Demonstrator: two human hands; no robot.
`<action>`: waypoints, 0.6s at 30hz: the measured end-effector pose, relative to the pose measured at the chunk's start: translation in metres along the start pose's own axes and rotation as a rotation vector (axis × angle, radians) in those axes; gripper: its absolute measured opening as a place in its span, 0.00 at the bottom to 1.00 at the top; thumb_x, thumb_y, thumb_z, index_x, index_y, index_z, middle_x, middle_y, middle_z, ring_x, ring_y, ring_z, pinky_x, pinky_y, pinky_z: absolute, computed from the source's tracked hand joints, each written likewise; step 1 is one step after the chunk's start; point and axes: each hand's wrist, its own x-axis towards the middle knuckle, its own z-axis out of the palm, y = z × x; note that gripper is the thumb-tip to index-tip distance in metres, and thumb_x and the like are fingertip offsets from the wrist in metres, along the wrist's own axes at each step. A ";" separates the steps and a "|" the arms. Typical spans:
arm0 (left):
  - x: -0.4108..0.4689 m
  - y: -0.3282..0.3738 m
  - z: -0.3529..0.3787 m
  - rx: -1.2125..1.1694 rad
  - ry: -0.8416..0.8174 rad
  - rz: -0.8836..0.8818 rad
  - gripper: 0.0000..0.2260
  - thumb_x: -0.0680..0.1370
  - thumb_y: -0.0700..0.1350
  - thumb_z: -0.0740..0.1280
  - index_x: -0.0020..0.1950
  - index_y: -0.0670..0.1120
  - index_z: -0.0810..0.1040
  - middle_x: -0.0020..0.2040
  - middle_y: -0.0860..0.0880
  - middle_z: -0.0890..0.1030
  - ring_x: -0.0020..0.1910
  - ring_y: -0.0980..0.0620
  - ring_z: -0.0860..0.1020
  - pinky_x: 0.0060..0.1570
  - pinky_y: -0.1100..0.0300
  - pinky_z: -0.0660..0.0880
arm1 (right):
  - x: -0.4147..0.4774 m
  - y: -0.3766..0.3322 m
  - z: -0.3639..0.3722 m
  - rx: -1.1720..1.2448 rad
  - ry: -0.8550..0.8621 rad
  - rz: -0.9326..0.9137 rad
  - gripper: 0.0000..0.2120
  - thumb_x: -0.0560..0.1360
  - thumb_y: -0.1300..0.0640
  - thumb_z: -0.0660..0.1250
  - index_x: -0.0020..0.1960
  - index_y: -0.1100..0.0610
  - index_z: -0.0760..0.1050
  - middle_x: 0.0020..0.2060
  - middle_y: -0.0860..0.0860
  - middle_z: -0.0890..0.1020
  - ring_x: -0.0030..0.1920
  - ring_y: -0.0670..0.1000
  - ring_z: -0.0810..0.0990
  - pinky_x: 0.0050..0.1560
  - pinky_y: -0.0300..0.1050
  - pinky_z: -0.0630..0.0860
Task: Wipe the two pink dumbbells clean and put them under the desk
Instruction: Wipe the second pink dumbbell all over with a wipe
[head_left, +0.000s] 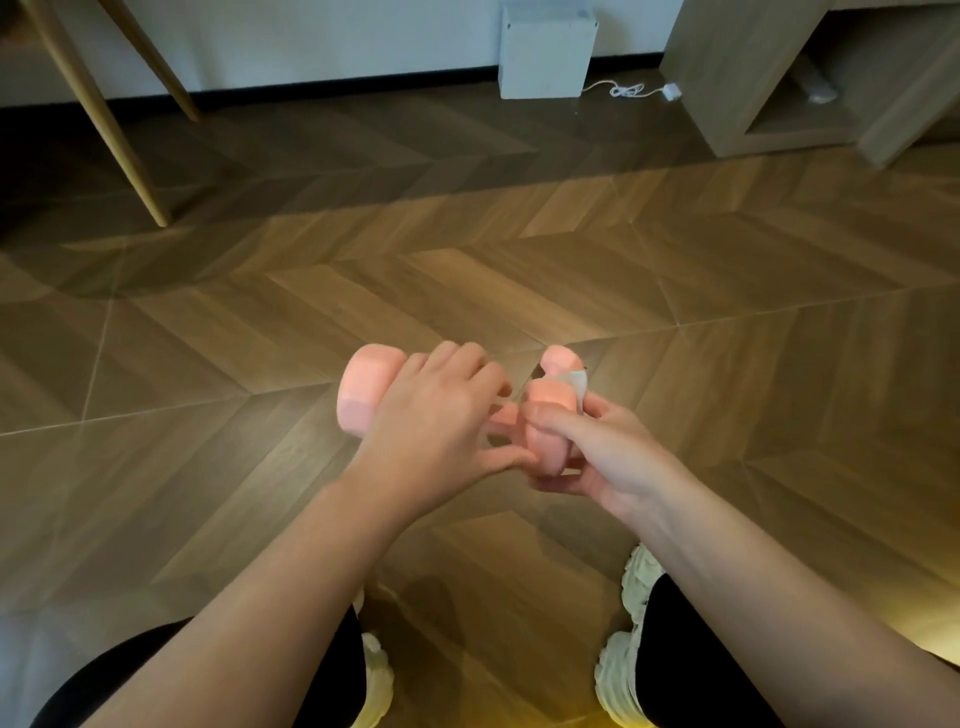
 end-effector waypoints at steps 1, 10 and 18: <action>0.000 0.002 -0.001 -0.055 0.082 -0.025 0.21 0.69 0.64 0.69 0.41 0.46 0.76 0.40 0.50 0.77 0.39 0.48 0.75 0.39 0.52 0.72 | -0.001 -0.002 -0.002 0.041 0.014 0.009 0.13 0.72 0.59 0.75 0.55 0.55 0.79 0.51 0.58 0.85 0.47 0.58 0.84 0.42 0.55 0.82; 0.024 0.019 -0.011 -1.309 0.091 -1.024 0.26 0.64 0.63 0.73 0.53 0.49 0.73 0.53 0.51 0.79 0.49 0.55 0.79 0.46 0.58 0.73 | -0.014 -0.025 0.001 0.409 -0.040 -0.056 0.23 0.71 0.57 0.72 0.65 0.58 0.74 0.52 0.63 0.83 0.45 0.59 0.83 0.47 0.57 0.82; 0.040 0.023 -0.026 -2.007 0.577 -1.051 0.14 0.78 0.42 0.64 0.33 0.47 0.67 0.25 0.51 0.67 0.25 0.52 0.70 0.34 0.58 0.73 | -0.023 -0.008 0.021 0.165 -0.172 -0.131 0.24 0.68 0.50 0.74 0.63 0.53 0.76 0.57 0.59 0.82 0.51 0.57 0.84 0.46 0.54 0.82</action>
